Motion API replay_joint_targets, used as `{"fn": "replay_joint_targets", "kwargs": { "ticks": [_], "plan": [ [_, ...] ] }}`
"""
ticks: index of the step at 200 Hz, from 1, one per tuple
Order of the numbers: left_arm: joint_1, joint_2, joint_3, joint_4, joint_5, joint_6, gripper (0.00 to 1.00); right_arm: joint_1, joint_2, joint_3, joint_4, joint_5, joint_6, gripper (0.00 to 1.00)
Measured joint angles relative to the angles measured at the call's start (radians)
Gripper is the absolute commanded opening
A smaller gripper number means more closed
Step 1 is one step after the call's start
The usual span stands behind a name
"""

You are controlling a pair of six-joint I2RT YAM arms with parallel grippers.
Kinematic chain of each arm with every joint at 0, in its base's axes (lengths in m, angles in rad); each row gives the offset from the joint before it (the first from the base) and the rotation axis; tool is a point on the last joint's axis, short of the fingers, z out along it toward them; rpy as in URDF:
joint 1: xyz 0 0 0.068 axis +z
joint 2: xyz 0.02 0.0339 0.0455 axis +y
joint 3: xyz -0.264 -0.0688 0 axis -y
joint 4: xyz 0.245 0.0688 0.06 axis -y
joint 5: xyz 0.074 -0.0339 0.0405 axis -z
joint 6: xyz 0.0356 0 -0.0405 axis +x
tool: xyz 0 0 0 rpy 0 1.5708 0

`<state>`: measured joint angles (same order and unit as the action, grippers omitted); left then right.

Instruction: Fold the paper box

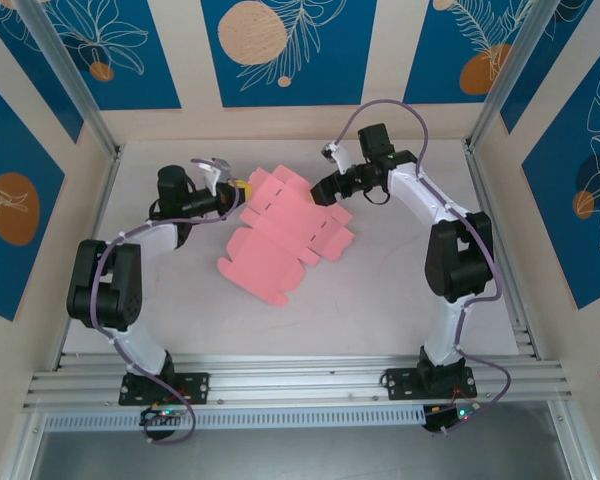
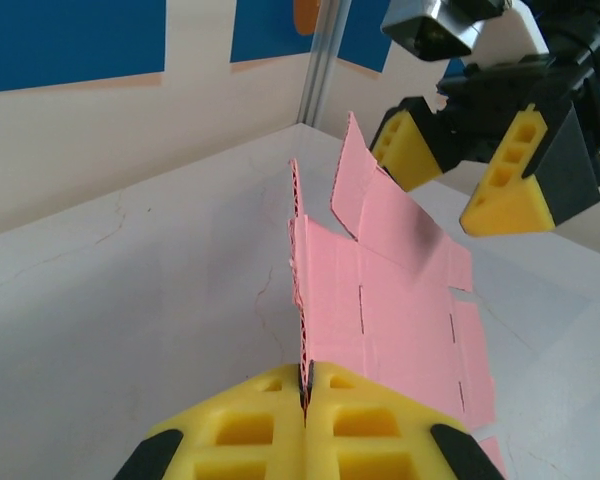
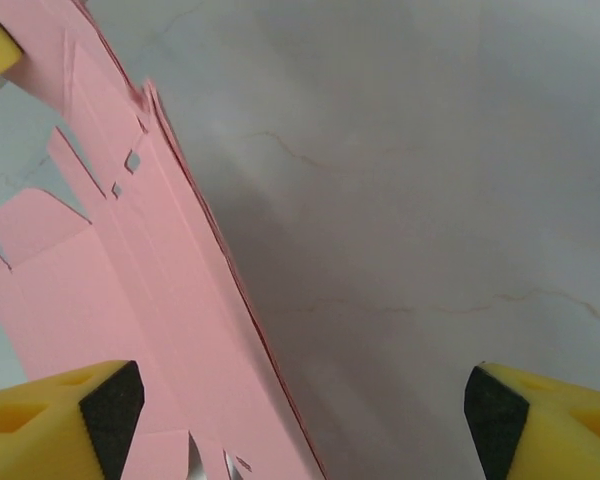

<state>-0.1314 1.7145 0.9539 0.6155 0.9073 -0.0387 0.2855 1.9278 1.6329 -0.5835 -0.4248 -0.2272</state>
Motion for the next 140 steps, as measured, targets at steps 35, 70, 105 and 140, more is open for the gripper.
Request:
{"fn": "replay_joint_targets", "kwargs": {
  "ticks": [35,70,105,140],
  "plan": [
    [0.0,0.0,-0.014,0.032,-0.021,-0.019,0.0,0.0,0.0,-0.065,0.021,-0.025,-0.003,0.64],
    [0.0,0.0,-0.029,0.054,-0.058,-0.037,0.0,0.0,0.0,-0.093,0.043,-0.032,0.004,0.37],
    [-0.002,0.0,-0.039,0.056,-0.079,-0.04,0.24,0.023,0.0,-0.093,0.063,0.045,-0.014,0.08],
    [-0.003,-0.023,-0.039,-0.006,-0.098,-0.015,0.68,0.087,-0.007,-0.077,0.04,0.217,-0.079,0.0]
  ]
}}
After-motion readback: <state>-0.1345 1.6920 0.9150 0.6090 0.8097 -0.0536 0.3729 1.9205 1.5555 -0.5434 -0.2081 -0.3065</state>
